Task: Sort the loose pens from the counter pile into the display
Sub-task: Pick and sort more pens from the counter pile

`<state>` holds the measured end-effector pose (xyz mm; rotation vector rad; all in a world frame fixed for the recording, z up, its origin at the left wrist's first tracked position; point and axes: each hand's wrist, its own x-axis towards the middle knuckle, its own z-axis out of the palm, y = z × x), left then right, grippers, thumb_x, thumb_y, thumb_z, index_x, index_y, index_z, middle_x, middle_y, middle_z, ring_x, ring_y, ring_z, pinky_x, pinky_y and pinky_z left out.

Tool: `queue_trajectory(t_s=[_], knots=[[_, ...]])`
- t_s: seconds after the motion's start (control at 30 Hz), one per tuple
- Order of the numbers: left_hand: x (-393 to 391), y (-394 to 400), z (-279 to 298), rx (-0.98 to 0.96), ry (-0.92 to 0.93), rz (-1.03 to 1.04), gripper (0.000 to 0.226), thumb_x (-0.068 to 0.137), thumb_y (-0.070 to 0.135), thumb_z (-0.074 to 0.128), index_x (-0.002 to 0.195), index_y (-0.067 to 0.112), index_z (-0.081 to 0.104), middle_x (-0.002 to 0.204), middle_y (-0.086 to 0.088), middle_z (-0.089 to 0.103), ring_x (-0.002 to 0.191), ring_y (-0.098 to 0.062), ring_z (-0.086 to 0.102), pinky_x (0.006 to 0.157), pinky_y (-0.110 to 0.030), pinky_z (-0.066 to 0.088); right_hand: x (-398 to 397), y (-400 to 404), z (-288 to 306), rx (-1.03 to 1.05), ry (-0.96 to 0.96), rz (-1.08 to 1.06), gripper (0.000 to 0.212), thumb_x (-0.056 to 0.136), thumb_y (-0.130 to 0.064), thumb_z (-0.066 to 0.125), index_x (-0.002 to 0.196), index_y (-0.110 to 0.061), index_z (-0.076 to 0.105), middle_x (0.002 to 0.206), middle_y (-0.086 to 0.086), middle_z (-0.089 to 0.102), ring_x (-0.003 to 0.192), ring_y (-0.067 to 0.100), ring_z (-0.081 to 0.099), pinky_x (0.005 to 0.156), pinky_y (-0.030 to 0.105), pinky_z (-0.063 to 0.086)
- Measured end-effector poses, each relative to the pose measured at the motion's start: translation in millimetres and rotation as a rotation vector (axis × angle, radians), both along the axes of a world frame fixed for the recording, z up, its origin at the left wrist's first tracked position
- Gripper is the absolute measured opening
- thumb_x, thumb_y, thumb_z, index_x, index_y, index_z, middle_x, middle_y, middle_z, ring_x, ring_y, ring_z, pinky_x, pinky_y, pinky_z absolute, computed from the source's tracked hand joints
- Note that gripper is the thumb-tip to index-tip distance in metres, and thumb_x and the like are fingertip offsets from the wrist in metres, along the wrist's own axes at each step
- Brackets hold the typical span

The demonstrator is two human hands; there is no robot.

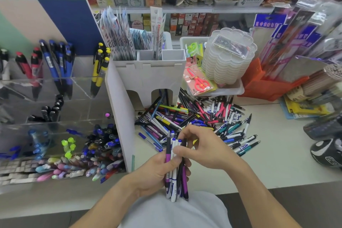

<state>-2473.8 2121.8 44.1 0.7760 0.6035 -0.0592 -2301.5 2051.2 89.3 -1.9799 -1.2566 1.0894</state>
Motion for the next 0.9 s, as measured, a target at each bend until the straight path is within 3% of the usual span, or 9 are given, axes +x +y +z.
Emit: queue_trajectory(t_s=[0.1, 0.2, 0.33, 0.47, 0.57, 0.67, 0.77, 0.9], knots=[[1.4, 0.1, -1.2, 0.012, 0.011, -0.027, 0.046, 0.093, 0.026, 0.058, 0.124, -0.006, 0.048, 0.095, -0.016, 0.063, 0.089, -0.026, 0.066, 0.091, -0.047, 0.054, 1.2, 1.8, -5.2, -0.020, 0.062, -0.032, 0.020, 0.083, -0.044, 0.079, 0.088, -0.030, 0.065, 0.077, -0.009, 0.067, 0.066, 0.006, 0.059, 0.065, 0.033, 0.052], [2.1, -0.3, -3.9, 0.009, 0.004, -0.044, 0.043, 0.092, 0.026, 0.059, 0.121, -0.004, 0.049, 0.093, -0.017, 0.063, 0.087, -0.026, 0.066, 0.086, -0.042, 0.057, 6.2, 3.8, -7.9, -0.050, 0.088, 0.010, 0.016, 0.088, -0.040, 0.076, 0.087, -0.028, 0.065, 0.077, -0.010, 0.063, 0.067, 0.005, 0.056, 0.065, 0.031, 0.051], [2.9, 1.5, -8.5, -0.011, -0.009, -0.055, 0.052, 0.085, 0.040, 0.067, 0.116, -0.001, 0.056, 0.098, -0.015, 0.066, 0.088, -0.025, 0.065, 0.085, -0.042, 0.056, 15.5, 2.9, -10.5, -0.053, 0.269, 0.030, 0.011, 0.092, -0.029, 0.074, 0.091, -0.021, 0.066, 0.084, -0.004, 0.065, 0.074, 0.009, 0.060, 0.072, 0.030, 0.053], [7.5, 1.1, -12.9, -0.064, -0.015, -0.030, 0.063, 0.084, 0.057, 0.058, 0.114, 0.002, 0.061, 0.102, -0.014, 0.066, 0.083, -0.023, 0.064, 0.072, -0.036, 0.056, 24.4, 3.1, -10.7, 0.046, 0.428, -0.127, 0.010, 0.094, -0.020, 0.070, 0.097, -0.012, 0.066, 0.084, 0.000, 0.069, 0.079, 0.013, 0.065, 0.078, 0.026, 0.054], [9.0, 4.7, -15.6, -0.069, -0.053, -0.064, 0.062, 0.083, 0.062, 0.062, 0.106, 0.005, 0.065, 0.095, -0.015, 0.064, 0.079, -0.024, 0.063, 0.075, -0.037, 0.054, 30.4, 4.3, -8.7, 0.143, 0.458, -0.221, 0.019, 0.088, -0.025, 0.072, 0.099, -0.010, 0.066, 0.086, 0.004, 0.072, 0.078, 0.016, 0.067, 0.078, 0.027, 0.055], [8.2, 8.6, -15.2, -0.063, -0.106, -0.114, 0.054, 0.083, 0.055, 0.071, 0.103, 0.006, 0.061, 0.087, -0.011, 0.063, 0.075, -0.024, 0.061, 0.074, -0.036, 0.056, 36.2, 6.7, -4.6, 0.263, 0.538, -0.335, 0.022, 0.085, -0.023, 0.069, 0.101, -0.008, 0.065, 0.087, 0.008, 0.072, 0.079, 0.018, 0.069, 0.077, 0.026, 0.056], [7.4, 7.5, -15.6, -0.017, -0.116, -0.096, 0.039, 0.082, 0.035, 0.081, 0.100, 0.007, 0.060, 0.085, -0.011, 0.060, 0.072, -0.023, 0.060, 0.072, -0.038, 0.056, 43.7, 10.1, 1.7, 0.392, 0.724, -0.492, 0.020, 0.088, -0.018, 0.061, 0.102, -0.004, 0.058, 0.090, 0.014, 0.072, 0.096, 0.032, 0.074, 0.084, 0.032, 0.060], [7.8, 7.1, -16.3, -0.013, -0.044, -0.085, 0.028, 0.092, 0.030, 0.070, 0.097, 0.003, 0.063, 0.081, -0.016, 0.062, 0.072, -0.028, 0.062, 0.074, -0.038, 0.056, 50.9, 13.1, 3.6, 0.534, 0.987, -0.624, 0.018, 0.095, -0.018, 0.048, 0.107, -0.005, 0.048, 0.098, 0.012, 0.074, 0.106, 0.037, 0.072, 0.084, 0.039, 0.060]])
